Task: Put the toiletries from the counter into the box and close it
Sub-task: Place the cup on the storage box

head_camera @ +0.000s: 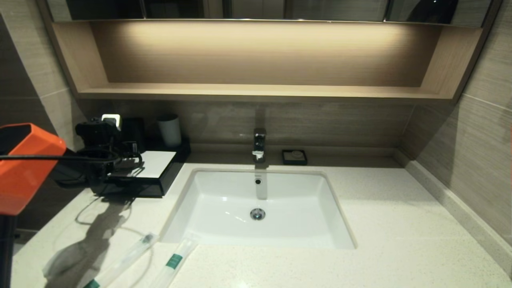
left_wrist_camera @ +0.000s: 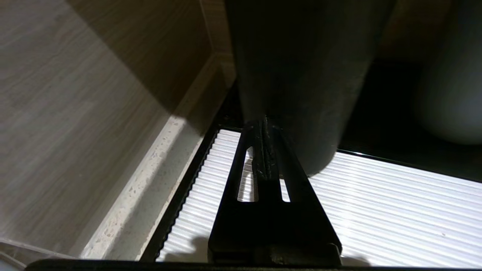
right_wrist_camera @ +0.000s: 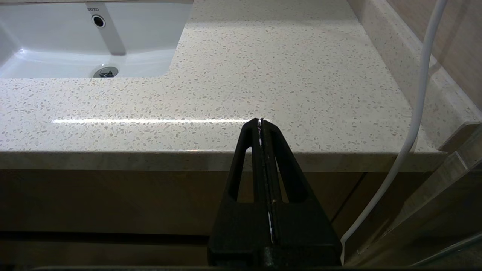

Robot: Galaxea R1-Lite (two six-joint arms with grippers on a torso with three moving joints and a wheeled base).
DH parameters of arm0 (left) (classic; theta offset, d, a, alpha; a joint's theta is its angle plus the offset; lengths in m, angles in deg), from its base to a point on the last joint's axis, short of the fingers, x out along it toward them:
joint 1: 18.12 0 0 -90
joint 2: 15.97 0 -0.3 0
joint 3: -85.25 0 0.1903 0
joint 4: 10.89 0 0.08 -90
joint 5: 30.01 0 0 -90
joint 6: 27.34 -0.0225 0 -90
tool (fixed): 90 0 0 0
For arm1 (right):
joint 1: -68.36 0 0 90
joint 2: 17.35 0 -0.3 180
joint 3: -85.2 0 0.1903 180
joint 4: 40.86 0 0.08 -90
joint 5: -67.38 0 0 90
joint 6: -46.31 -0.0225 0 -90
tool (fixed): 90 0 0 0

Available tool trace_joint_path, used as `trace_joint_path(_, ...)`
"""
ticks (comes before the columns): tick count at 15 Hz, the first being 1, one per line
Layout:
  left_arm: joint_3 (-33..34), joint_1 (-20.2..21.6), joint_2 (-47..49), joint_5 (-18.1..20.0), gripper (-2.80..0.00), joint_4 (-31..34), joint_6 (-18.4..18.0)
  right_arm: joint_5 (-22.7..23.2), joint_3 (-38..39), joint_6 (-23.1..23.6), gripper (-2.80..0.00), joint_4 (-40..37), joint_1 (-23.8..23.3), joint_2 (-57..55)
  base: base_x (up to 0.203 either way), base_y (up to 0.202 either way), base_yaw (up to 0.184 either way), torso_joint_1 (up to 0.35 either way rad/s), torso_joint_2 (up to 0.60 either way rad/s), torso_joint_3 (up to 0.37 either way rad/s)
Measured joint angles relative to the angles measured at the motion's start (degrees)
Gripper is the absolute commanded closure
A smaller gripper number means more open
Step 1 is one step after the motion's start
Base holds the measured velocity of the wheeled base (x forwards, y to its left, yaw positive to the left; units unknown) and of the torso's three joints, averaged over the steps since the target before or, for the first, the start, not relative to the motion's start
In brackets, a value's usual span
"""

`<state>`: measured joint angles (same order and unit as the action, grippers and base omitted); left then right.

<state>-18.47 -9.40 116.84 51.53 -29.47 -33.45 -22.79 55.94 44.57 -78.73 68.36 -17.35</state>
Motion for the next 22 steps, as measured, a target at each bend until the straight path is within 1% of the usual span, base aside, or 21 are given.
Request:
trace_joint_path(8, -2.73, 0.40, 2.31, 0.63, 0.00, 0.13, -0.22, -0.01, 0.00, -0.02, 0.00, 0.00, 0.00, 0.00, 0.000, 0.000, 0.000, 0.000, 0.00, 0.000)
trace_joint_path(13, -3.67, 0.78, 2.70, 0.67, 0.00, 0.20, -1.36, 0.02, -0.01, -0.02, 0.00, 0.00, 0.00, 0.00, 0.000, 0.000, 0.000, 0.000, 0.00, 0.000)
trace_joint_path(17, -8.63, 0.90, 5.04, 0.69, 0.00, 2.32, -1.77, -0.01, 0.00, 0.01, 0.00, -0.01, 0.00, 0.00, 0.000, 0.000, 0.000, 0.000, 0.00, 0.000)
trace_joint_path(18, -8.96, 0.97, 5.42, 0.69, 0.00, 2.47, -1.74, 0.02, 0.00, -0.02, 0.00, 0.00, 0.00, 0.00, 0.000, 0.000, 0.000, 0.000, 0.00, 0.000)
trace_joint_path(22, -6.58, 1.48, 3.72, 0.63, 0.00, 2.05, -1.72, -0.01, 0.00, -0.02, 0.00, 0.00, 0.00, 0.00, 0.000, 0.000, 0.000, 0.000, 0.00, 0.000)
